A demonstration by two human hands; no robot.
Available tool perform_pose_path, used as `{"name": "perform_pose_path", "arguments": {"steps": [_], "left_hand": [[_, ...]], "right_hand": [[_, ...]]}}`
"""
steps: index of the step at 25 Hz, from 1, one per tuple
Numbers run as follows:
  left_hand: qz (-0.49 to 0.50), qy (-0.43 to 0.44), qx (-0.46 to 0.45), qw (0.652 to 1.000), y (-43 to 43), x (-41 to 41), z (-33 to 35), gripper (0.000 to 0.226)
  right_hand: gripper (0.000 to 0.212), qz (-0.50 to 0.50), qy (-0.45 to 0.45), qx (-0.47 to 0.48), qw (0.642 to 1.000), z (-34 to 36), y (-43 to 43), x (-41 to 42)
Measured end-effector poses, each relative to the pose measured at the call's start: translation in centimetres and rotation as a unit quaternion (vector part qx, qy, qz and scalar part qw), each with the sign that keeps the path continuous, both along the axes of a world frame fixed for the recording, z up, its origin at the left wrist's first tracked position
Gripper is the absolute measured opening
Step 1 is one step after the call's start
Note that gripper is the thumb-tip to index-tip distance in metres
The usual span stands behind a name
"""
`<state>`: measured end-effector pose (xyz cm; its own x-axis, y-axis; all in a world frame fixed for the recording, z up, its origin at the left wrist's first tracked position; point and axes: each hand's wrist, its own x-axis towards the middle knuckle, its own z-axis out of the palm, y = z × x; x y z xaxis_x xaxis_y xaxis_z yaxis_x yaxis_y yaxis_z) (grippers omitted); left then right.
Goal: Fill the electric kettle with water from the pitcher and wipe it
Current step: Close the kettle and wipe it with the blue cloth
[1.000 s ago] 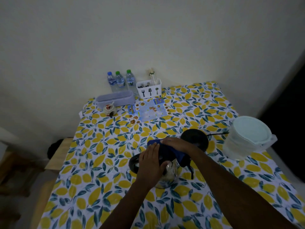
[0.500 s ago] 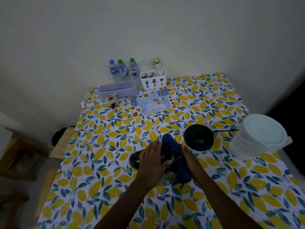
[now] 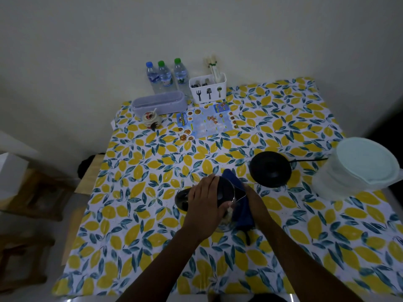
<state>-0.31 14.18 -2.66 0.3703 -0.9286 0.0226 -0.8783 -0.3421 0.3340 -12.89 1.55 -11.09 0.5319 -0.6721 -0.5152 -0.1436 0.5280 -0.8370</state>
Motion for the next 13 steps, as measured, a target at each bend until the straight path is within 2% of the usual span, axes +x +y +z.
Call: {"name": "perform_pose_path", "arguments": {"steps": [3, 5, 7, 9, 11, 13], "left_hand": [[0.002, 0.008, 0.0, 1.0, -0.1, -0.3, 0.2, 0.077], [0.001, 0.018, 0.007, 1.0, 0.0, -0.1, 0.3, 0.073], [-0.012, 0.025, 0.024, 0.999, -0.2, 0.6, 0.6, 0.065], [-0.039, 0.024, 0.058, 0.997, -0.7, 1.7, 0.9, 0.062], [-0.06, 0.018, 0.084, 0.994, -1.1, 2.4, 1.2, 0.064], [-0.079, 0.006, 0.087, 0.993, -1.1, 2.6, 1.3, 0.065]], "right_hand": [[0.039, -0.077, -0.013, 0.036, 0.996, -0.2, 4.1, -1.6], [0.048, -0.084, -0.016, 0.019, 0.996, 0.8, 6.9, -1.8], [0.072, -0.082, -0.013, -0.105, 0.991, 2.1, 9.6, -1.2], [0.098, -0.087, 0.044, -0.224, 0.97, 3.0, 11.5, 0.2], [0.112, -0.104, 0.112, -0.282, 0.947, 2.6, 12.2, 1.2], [0.117, -0.112, 0.141, -0.289, 0.94, 1.3, 12.7, 1.3]]}}
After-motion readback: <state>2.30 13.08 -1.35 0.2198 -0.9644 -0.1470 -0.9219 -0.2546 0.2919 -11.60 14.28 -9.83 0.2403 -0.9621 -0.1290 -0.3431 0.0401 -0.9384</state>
